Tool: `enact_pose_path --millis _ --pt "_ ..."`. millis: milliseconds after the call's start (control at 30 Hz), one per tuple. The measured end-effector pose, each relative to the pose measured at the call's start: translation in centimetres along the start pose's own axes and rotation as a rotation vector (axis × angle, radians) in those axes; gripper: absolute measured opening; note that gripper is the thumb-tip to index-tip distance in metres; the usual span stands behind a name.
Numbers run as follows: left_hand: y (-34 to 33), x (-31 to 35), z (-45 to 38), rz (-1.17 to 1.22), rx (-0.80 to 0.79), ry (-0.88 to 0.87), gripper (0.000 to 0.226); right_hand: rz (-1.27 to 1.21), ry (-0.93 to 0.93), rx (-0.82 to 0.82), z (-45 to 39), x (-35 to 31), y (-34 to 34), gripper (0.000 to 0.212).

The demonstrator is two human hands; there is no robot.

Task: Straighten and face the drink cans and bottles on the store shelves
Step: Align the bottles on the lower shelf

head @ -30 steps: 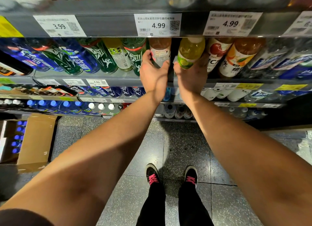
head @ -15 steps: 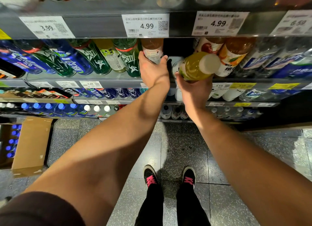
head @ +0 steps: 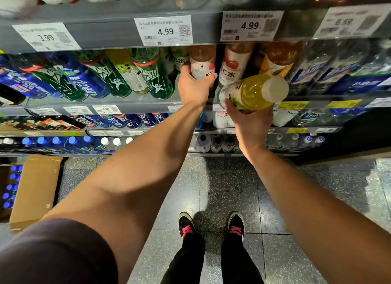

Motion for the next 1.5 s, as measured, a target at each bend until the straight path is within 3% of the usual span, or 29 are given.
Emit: enact_pose_path --millis 233,433,633,867,1033,1333,1500 --pt "-1.9 0.0 -0.9 0.013 -0.11 0.023 0.056 0.06 -0.001 -0.031 0.6 1.0 2.2 0.094" --pt "-3.7 -0.1 -0.9 0.116 -0.22 0.078 0.061 -0.028 -0.054 -0.078 0.4 2.2 3.1 0.09" --pt "-5.5 1.1 0.2 0.168 -0.305 0.026 0.055 -0.038 -0.043 -0.074 0.2 2.5 3.7 0.092" --pt "-5.1 1.6 0.9 0.203 -0.33 0.004 0.064 -0.018 -0.012 -0.077 0.2 2.0 3.5 0.086" --pt "-3.1 0.3 1.8 0.195 -0.298 0.014 0.065 0.007 -0.009 -0.124 0.6 1.2 1.8 0.08" --pt "7.8 -3.2 1.5 0.129 0.09 0.063 0.035 0.105 0.063 -0.138 2.2 -2.8 -4.7 0.083" --pt "10.2 -3.1 0.5 0.083 0.088 0.05 0.031 0.174 0.089 -0.087 2.4 -3.5 -8.1 0.085"
Point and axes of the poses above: each hand's wrist, its own z-axis away from the middle knuckle, its own y-axis out of the back of the hand, x = y × z, the point moved 10 cm from there along -z, towards the middle knuckle, and after that the axes turned 13 degrees about -y, right-handed, at the moved point
